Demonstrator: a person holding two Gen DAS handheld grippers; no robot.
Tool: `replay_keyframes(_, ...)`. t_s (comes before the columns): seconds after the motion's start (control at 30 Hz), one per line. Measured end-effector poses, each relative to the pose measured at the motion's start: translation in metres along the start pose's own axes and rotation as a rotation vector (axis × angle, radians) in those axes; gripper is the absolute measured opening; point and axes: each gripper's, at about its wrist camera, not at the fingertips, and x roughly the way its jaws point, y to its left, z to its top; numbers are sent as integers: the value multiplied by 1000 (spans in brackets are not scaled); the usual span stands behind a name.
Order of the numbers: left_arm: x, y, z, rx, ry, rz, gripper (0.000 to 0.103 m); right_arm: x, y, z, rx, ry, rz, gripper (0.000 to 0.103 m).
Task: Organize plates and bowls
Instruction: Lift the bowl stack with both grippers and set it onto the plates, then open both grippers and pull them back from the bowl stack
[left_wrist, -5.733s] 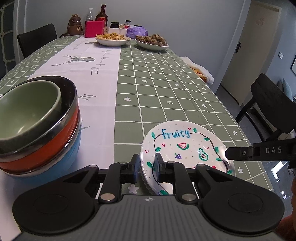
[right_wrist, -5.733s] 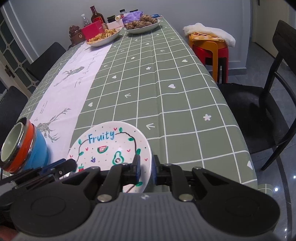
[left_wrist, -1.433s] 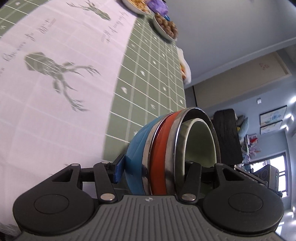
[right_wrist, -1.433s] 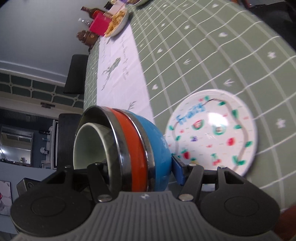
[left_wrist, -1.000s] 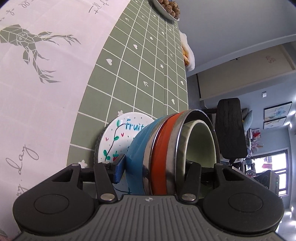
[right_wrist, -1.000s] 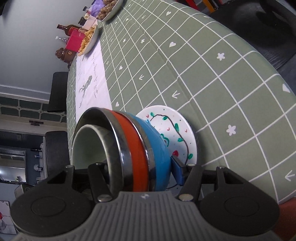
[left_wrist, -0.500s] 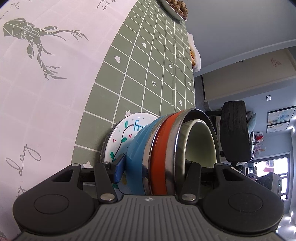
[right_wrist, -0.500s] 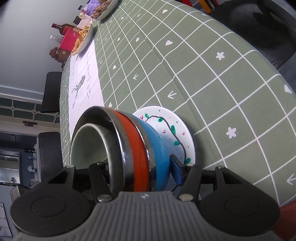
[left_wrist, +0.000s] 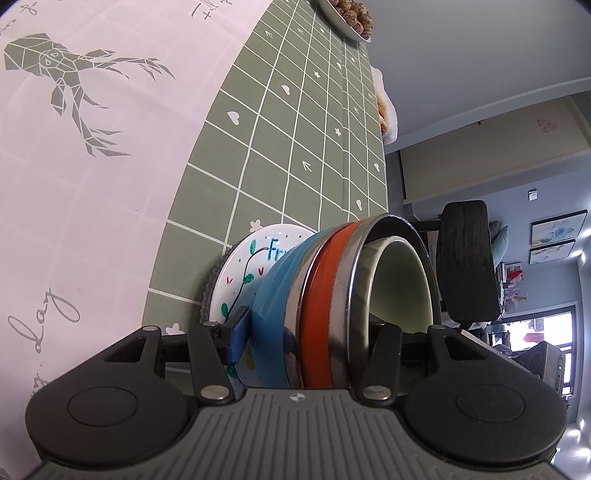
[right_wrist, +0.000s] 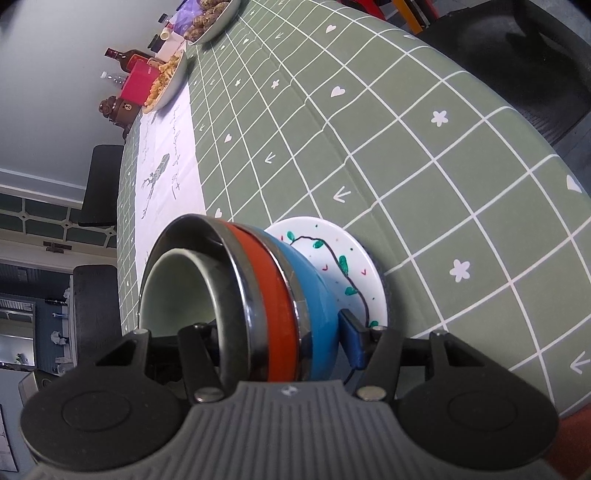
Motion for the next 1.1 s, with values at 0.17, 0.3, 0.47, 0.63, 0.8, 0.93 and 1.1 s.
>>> replay_keyframes(0.17, 1, -2, -1, 13, -7, 8, 58, -1, 2, -1, -16, -8, -2, 57)
replay_keyframes(0.3, -6, -10, -2, 61, -53, 40, 58, -4, 4, -2, -29, -20, 18, 64)
replay_keyframes(0.47, -11, -13, -1, 85, -70, 41, 65, -6, 6, -2, -39, -39, 21, 69)
replay_keyframes(0.63, -21, -22, -6, 165, -157, 91, 73, -9, 11, -4, -62, -69, 23, 80)
replay_keyframes(0.8, -39, -34, -11, 241, -229, 132, 77, -13, 14, -6, -81, -97, 24, 81)
replay_keyframes(0.93, -57, -47, -19, 319, -307, 181, 81, -20, 22, -10, -132, -143, 36, 81)
replay_keyframes(1.1, -85, -55, -27, 384, -399, 214, 81, -42, 31, -18, -213, -301, -1, 81)
